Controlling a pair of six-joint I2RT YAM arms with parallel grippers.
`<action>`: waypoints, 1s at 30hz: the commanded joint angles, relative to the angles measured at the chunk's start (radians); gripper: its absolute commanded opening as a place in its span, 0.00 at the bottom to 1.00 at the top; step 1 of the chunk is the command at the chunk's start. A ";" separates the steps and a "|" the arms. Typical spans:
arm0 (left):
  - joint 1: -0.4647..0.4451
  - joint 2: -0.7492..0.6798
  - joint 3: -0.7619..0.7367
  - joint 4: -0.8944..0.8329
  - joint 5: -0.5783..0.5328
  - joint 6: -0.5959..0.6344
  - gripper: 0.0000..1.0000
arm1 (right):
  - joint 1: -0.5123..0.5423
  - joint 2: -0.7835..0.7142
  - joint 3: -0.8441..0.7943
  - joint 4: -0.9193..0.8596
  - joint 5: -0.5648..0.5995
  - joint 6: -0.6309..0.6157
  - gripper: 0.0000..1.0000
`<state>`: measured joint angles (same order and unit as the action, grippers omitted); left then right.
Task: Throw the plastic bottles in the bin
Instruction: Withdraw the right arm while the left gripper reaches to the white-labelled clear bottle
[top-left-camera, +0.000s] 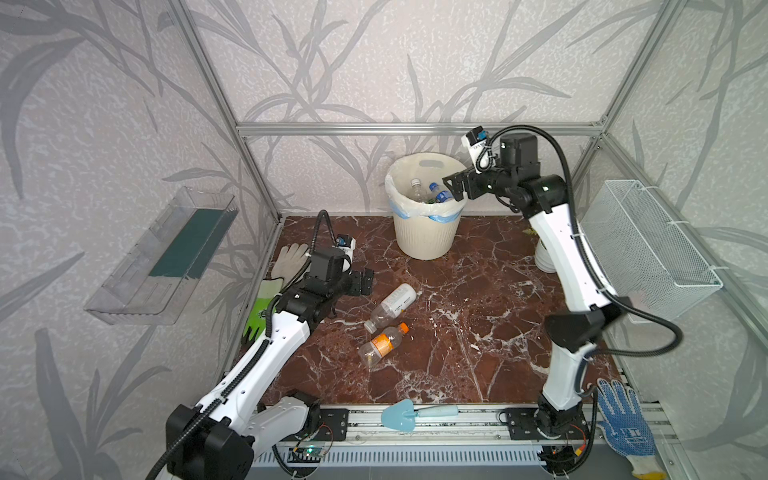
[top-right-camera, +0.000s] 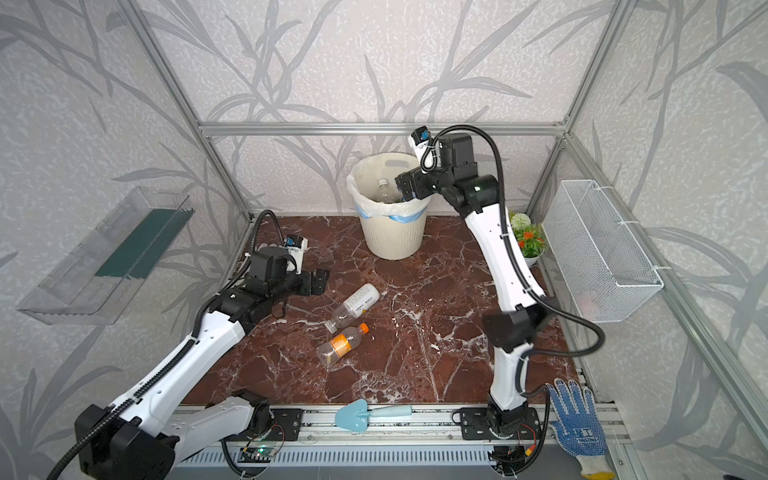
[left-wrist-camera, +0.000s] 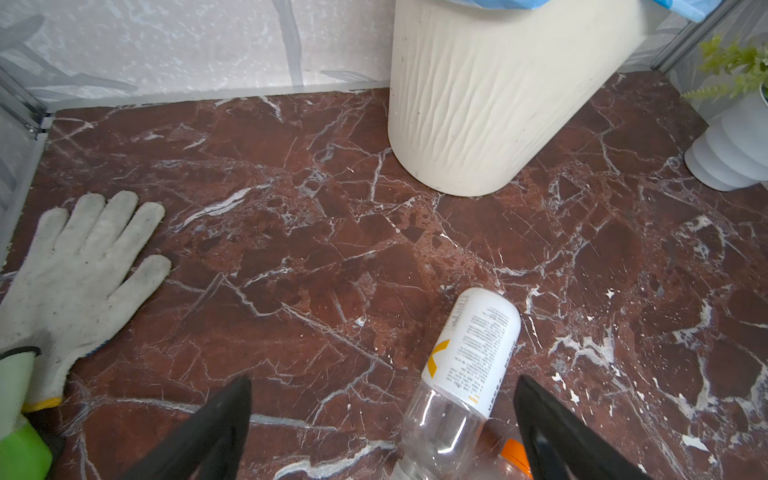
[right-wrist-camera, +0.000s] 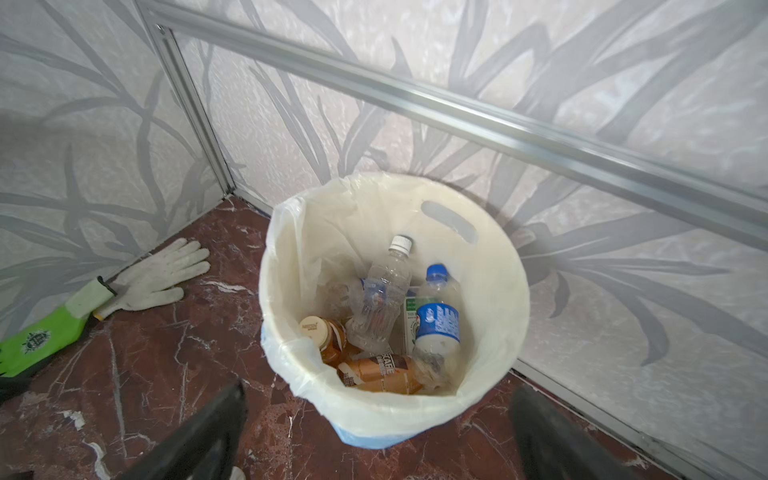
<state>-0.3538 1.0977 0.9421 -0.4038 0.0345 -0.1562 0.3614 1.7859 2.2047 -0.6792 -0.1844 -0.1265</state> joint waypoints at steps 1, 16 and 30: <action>-0.015 0.025 0.009 -0.040 0.038 0.026 0.98 | -0.024 -0.228 -0.294 0.306 0.016 0.023 0.99; -0.099 0.313 0.162 -0.172 0.061 0.186 0.98 | -0.081 -0.629 -1.135 0.453 0.049 0.214 1.00; -0.206 0.575 0.263 -0.224 0.036 0.277 0.98 | -0.113 -0.616 -1.269 0.536 0.023 0.268 1.00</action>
<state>-0.5457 1.6539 1.1728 -0.5915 0.0925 0.0692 0.2550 1.1870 0.9657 -0.1844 -0.1440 0.1146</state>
